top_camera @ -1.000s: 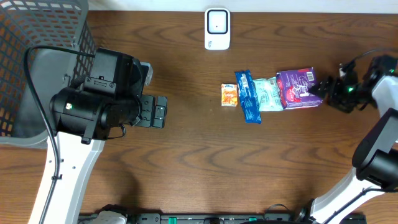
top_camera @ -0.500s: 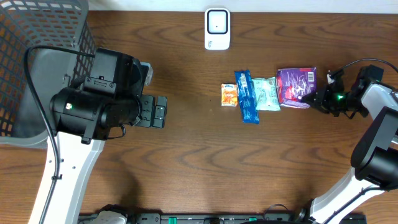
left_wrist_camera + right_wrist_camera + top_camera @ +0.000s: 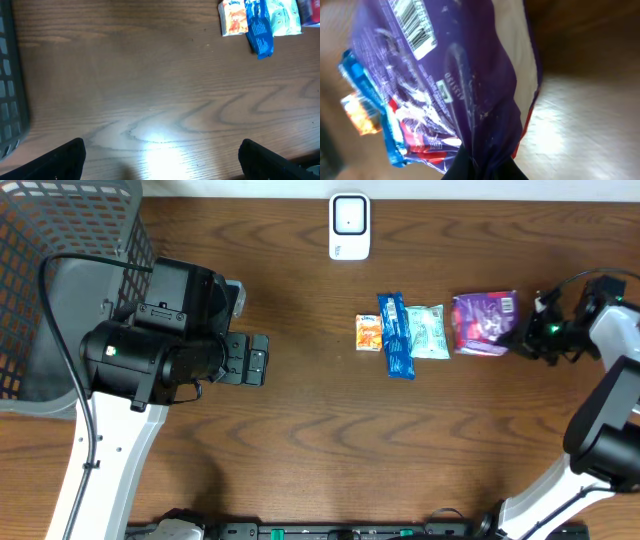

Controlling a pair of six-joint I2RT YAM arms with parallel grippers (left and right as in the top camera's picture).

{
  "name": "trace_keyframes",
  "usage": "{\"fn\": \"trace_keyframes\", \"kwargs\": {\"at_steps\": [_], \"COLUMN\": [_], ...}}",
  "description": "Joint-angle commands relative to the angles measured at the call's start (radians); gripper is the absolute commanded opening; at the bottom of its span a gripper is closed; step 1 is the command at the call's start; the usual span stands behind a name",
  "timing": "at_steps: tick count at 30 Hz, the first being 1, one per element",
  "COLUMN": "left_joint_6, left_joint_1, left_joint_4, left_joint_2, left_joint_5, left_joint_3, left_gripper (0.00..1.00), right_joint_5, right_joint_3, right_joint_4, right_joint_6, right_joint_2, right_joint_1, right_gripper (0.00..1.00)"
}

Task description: Scan the item barcode

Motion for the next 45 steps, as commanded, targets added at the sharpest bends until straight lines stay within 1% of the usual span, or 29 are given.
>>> {"fn": "trace_keyframes", "kwargs": {"at_steps": [1,4,7,11,13,16,23,26,31,32,34,35,37,39,40,41,45], "left_joint_6": [-0.001,-0.001,-0.001,-0.001,-0.001,-0.001,-0.001,-0.001,-0.001,-0.001,-0.001,-0.001,-0.001,-0.001,-0.001,-0.001,-0.001], "left_joint_1": [0.005,0.005,0.005,0.005,0.005,0.005,0.005,0.005,0.005,0.005,0.005,0.005,0.005,0.005,0.005,0.005,0.005], "left_joint_4": [-0.003,-0.003,-0.003,-0.003,-0.003,-0.003,-0.003,-0.003,-0.003,-0.003,-0.003,-0.003,-0.003,-0.003,-0.003,-0.003,-0.003], "left_joint_2": [0.003,0.003,0.003,0.003,0.003,0.003,0.003,0.003,0.003,0.003,0.003,0.003,0.003,0.003,0.003,0.003,0.003], "left_joint_5": [-0.013,-0.013,-0.013,-0.013,-0.013,-0.013,-0.013,-0.013,-0.013,-0.013,-0.013,-0.013,-0.013,-0.013,-0.013,-0.013,-0.013], "left_joint_3": [0.009,0.009,0.009,0.009,0.009,0.009,0.009,0.009,0.009,0.009,0.009,0.009,0.009,0.009,0.009,0.009,0.009], "left_gripper": [0.98,0.98,0.98,0.98,0.98,0.98,0.98,0.98,0.98,0.98,0.98,0.98,0.98,0.98,0.98,0.98,0.98], "right_joint_5": [0.260,0.505,0.847,1.249,1.367,1.422,1.429,1.429,1.403,1.386,1.342,1.320,1.258,1.185,1.165,1.143,1.028], "right_joint_3": [0.074,0.077,0.077,0.077,0.069,0.064,0.064,0.064,0.064,0.064,0.067,0.072,0.087,0.109,0.119,0.133,0.188], "right_joint_4": [-0.024,-0.034,-0.053,-0.071,-0.071,-0.071,-0.114,-0.113,-0.114,-0.112,-0.103,-0.101,-0.096,-0.085,-0.085,-0.085,-0.071], "right_joint_6": [0.098,0.190,0.303,0.405,0.428,0.448,0.531,0.541,0.541,0.541,0.542,0.552,0.566,0.565,0.565,0.560,0.480], "right_joint_2": [-0.135,-0.226,-0.305,-0.329,-0.312,-0.259,-0.074,0.006,0.090,0.095,0.092,0.087,0.071,0.039,0.024,0.006,-0.085], "right_joint_1": [0.031,0.071,0.138,0.239,0.280,0.319,0.385,0.431,0.513,0.529,0.565,0.580,0.608,0.628,0.632,0.632,0.606], "right_gripper": [0.01,0.01,0.01,0.01,0.01,0.01,0.01,0.01,0.10,0.15,0.20,0.25,0.46,0.82,0.93,0.99,0.99]}}
